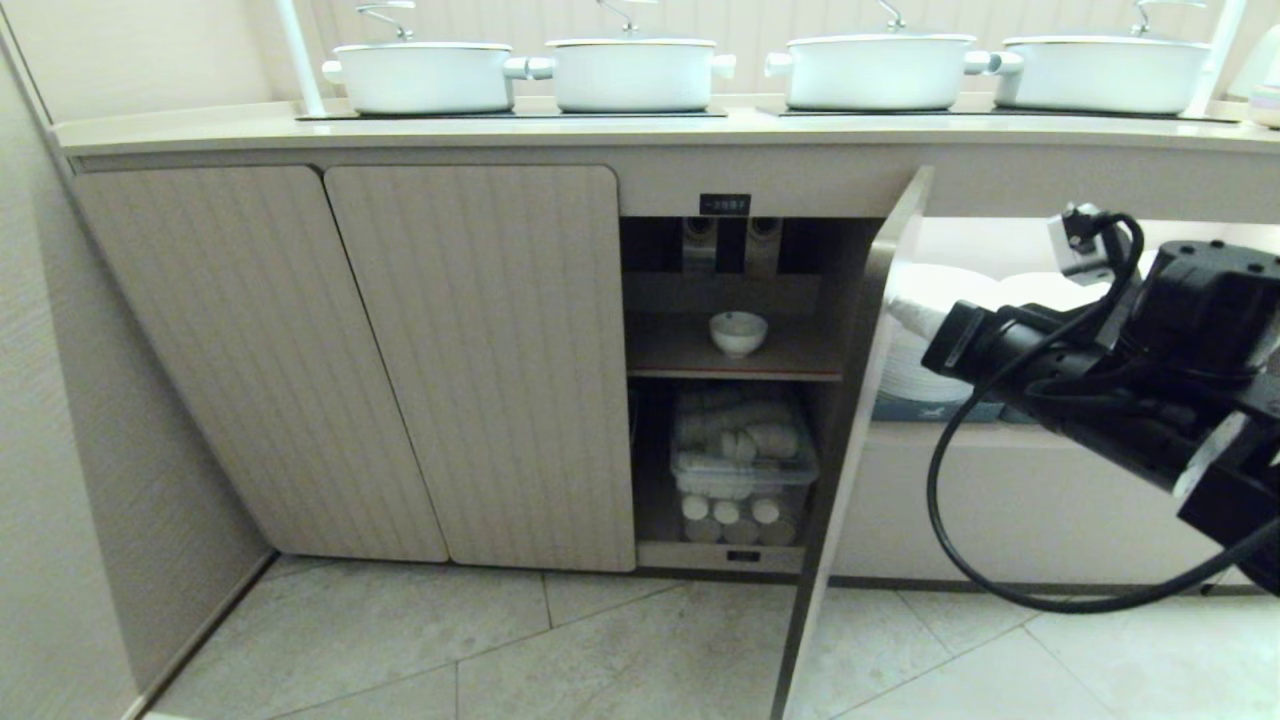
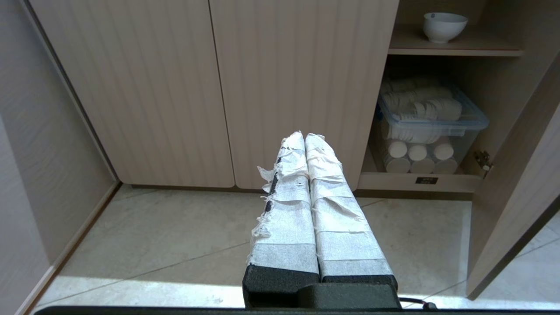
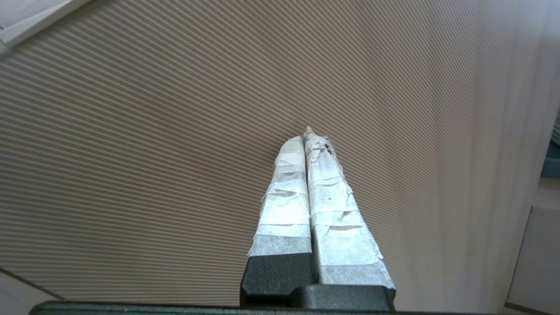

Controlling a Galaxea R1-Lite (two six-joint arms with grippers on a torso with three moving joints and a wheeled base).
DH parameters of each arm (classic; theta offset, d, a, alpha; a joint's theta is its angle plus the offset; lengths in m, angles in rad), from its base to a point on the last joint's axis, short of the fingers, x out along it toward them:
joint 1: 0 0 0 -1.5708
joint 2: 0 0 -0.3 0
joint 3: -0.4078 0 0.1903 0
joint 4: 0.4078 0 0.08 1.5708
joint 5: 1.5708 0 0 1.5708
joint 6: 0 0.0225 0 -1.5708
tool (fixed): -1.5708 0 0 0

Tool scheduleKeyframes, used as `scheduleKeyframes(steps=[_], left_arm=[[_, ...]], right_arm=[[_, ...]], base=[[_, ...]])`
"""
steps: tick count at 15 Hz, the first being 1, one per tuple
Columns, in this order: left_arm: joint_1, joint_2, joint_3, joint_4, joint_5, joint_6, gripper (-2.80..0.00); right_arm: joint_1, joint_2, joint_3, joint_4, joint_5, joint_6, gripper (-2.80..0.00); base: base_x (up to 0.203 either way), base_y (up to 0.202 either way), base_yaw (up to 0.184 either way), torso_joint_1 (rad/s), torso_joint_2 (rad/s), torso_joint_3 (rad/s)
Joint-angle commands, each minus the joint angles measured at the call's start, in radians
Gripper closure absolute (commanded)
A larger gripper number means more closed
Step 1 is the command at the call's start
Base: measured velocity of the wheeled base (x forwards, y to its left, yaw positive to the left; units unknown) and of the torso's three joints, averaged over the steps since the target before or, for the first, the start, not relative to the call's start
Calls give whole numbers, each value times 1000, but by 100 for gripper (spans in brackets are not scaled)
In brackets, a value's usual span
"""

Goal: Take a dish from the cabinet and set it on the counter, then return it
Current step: Close the cabinet door

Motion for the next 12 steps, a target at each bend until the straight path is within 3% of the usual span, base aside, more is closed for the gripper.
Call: scheduleKeyframes(steps=[1,6,10,12], left_arm=[[0,0,0,-1,0,0,0],[0,0,0,-1,0,0,0],[0,0,-1,-1,0,0,0],[0,0,0,-1,0,0,0]], right_arm=[[5,35,-9,-16,1,-4,0],[6,158,-96,-63,-13,-42,0],[53,294,-247,-62,-217,-65,0],[62,357,-323,-54,-230,-67,0]], base=[[0,0,0,0,0,0],[0,0,0,0,0,0],[0,0,0,0,0,0],[0,0,0,0,0,0]])
